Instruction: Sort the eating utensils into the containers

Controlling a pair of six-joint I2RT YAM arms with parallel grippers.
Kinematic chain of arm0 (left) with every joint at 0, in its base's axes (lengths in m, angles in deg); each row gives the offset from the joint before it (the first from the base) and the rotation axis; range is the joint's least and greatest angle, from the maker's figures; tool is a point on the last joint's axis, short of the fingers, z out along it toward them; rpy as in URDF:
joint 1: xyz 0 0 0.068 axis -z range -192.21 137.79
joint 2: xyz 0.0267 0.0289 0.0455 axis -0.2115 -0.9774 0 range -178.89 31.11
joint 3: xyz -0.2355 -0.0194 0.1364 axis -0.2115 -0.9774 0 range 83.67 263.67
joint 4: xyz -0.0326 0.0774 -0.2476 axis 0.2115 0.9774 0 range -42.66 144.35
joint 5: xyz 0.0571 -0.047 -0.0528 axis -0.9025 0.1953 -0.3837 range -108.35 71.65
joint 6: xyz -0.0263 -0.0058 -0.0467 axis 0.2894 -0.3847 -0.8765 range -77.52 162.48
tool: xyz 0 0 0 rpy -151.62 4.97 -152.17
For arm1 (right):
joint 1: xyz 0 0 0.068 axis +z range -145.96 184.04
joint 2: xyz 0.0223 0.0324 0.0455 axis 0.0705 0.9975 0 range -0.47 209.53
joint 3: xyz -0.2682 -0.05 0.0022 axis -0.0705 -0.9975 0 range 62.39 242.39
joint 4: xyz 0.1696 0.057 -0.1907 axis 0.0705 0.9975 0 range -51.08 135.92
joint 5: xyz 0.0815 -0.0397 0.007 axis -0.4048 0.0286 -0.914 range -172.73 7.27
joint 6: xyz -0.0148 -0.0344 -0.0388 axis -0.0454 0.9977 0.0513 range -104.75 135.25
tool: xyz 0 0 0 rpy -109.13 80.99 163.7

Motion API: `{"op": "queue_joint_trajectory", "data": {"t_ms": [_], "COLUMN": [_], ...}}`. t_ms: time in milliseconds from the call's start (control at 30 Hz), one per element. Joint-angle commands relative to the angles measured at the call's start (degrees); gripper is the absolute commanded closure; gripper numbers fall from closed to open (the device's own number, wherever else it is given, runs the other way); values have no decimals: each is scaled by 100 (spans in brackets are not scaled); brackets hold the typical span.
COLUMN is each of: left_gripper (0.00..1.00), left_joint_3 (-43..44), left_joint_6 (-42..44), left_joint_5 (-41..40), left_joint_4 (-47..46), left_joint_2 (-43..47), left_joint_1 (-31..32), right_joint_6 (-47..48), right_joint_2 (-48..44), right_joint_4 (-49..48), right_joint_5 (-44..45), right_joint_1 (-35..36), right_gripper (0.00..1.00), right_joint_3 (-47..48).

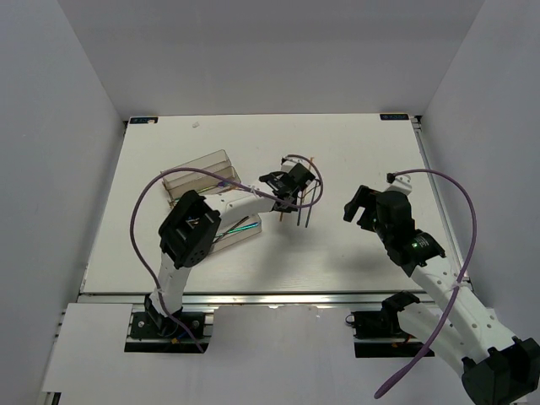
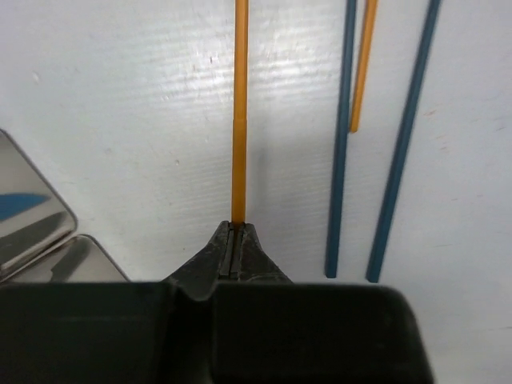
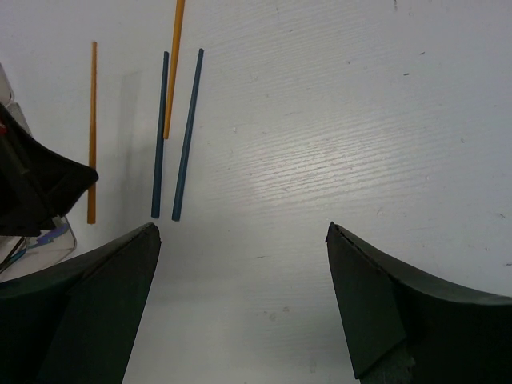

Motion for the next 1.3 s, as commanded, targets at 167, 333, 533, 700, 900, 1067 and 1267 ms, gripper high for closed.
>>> {"op": "queue_joint_trajectory", "data": {"t_ms": [167,333,533,700,900,1067,1267], "left_gripper": [100,100,100,100,100,100,100], "left_joint_3": [211,246,-630,-2193,-3084,-3427,-3147], "left_joint_6": [383,1164,3483,5056,6298,6711,6878], "left_joint_5": [-642,-1141,-1372,-652,401,1396,2582], "left_joint_4": [-291,-238,-1410,-2943,-4070,-4500,-4237], "left_joint_2": [959,1292,1969,3119,3588,3518,2947], "left_joint_1": [-34,-464,-1000,-1844,-2757,-3611,-4095], "right_joint_6": [145,215,286,312,347,365,382], "right_joint_2": [-80,-115,-116,-133,-256,-423,-467], "right_joint_4": [-228,-237,-378,-483,-553,-641,-712], "right_joint_5": [-33,-85,-314,-542,-928,-1123,-1228], "right_joint_1": [-12,-21,-12,-21,-21,-21,-21], "right_gripper": [11,11,11,11,11,11,11], "right_joint_3": [29,47,-6,-15,-67,-146,-199]}}
